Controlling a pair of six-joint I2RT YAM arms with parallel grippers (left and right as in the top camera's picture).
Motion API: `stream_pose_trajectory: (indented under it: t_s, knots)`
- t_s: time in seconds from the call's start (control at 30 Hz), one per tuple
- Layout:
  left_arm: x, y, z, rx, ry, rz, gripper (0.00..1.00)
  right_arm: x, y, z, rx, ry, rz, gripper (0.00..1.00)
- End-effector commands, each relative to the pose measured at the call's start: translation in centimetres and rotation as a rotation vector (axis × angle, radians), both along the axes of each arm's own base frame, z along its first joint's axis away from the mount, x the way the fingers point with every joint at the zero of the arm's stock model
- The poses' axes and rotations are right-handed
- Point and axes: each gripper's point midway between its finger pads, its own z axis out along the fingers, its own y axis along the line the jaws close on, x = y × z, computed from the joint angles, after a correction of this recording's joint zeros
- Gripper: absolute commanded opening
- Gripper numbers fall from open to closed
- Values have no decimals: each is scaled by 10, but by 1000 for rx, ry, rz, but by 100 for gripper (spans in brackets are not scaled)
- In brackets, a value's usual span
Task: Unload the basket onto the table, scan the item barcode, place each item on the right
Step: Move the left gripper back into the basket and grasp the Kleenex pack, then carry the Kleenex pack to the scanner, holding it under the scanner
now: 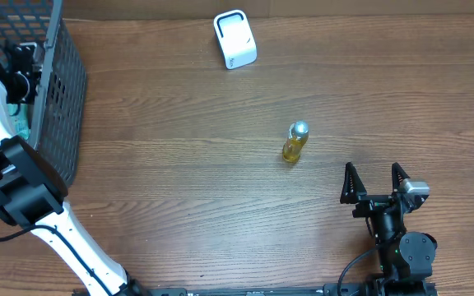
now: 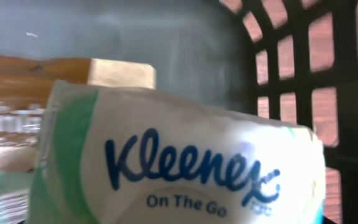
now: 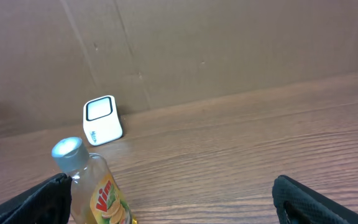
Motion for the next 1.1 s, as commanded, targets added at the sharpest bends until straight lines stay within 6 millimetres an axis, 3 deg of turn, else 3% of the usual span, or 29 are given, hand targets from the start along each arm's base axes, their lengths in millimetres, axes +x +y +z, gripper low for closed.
stream_pose_trajectory:
  t_s: [0.0,0.17,0.33,0.43,0.53,0.63,0.73,0.87,0.9,1.07]
  knots:
    - [11,14,90,86,-155,94,55,0,-1,-2,-4,-4,-3,100]
    - [2,19,188,168,-317,188,50,0,-1,-2,-4,-4,-3,100]
    - [-21,-1,296,178,-542,247,49,0,-1,-2,-4,-4,-3,100]
    - [-36,-26,337,162,-627,220,47,0,-1,-2,-4,-4,-3,100]
    - [-53,-56,361,115,-661,206,45,0,-1,-2,-4,-4,-3,100]
    - [-68,-94,365,39,-631,176,44,0,-1,-2,-4,-4,-3,100]
    - [-83,-139,348,-39,-525,128,42,0,-1,-2,-4,-4,-3,100]
    - [-98,-204,309,-101,-323,11,41,0,-1,-2,-4,-4,-3,100]
    - [-99,-230,290,-106,-246,-38,41,0,-1,-2,-4,-4,-3,100]
    - [-96,-288,236,-51,-67,-93,41,0,-1,-2,-4,-4,-3,100]
